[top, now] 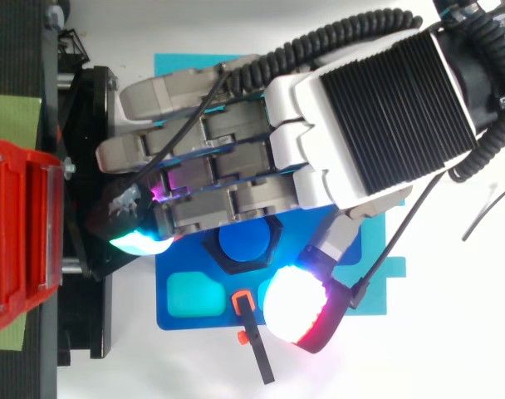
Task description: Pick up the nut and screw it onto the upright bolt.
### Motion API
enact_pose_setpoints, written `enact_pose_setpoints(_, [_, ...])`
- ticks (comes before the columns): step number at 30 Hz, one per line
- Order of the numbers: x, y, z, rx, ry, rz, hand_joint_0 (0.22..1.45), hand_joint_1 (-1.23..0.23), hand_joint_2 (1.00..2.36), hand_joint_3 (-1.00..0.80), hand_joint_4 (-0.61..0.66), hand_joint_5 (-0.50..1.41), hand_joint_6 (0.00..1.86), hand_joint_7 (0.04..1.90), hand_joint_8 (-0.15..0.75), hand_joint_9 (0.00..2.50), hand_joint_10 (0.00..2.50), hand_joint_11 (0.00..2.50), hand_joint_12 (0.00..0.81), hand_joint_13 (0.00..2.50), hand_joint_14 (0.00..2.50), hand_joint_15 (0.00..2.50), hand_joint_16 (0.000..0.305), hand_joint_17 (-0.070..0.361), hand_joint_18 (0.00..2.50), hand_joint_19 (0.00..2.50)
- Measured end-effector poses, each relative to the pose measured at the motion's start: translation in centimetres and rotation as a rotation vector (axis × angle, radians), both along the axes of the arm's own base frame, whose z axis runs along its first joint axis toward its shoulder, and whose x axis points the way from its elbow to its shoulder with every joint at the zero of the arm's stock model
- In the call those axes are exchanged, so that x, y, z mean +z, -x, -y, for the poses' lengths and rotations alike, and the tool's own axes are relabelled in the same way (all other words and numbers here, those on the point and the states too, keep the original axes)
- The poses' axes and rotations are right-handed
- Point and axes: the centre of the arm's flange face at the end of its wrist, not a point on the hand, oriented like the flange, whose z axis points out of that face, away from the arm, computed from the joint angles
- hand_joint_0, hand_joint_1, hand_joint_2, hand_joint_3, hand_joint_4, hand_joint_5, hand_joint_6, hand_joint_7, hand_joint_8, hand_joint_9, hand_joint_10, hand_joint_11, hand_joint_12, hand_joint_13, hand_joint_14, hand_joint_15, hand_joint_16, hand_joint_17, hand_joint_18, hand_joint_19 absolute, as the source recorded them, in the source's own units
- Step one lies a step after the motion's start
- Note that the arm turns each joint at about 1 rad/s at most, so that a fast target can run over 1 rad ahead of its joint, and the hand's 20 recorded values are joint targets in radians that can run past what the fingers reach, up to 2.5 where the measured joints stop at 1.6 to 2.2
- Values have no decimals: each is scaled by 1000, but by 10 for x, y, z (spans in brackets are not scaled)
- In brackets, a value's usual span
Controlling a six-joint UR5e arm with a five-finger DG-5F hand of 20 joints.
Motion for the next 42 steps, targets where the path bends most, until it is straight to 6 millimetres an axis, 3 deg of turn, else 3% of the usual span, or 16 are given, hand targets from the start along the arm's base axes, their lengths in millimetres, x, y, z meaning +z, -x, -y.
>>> enact_pose_setpoints(9, [-7,2,0,1,2,-32,499,15,1000,-500,152,-63,503,748,105,36,0,0,311,0,0,0,38,86,0,0])
enact_pose_setpoints(21, [-26,12,6,-5,2,-69,501,-1,1000,-500,201,-35,504,845,133,171,0,0,315,63,0,0,38,86,0,0])
enact_pose_setpoints(31, [-28,15,13,6,6,-73,506,-11,1000,-500,186,-30,505,1109,191,291,0,0,317,189,0,0,37,83,0,0])
enact_pose_setpoints(42, [-26,16,25,3,9,-60,511,-44,1000,-500,176,-18,504,1260,212,394,0,0,309,288,0,0,35,78,0,0])
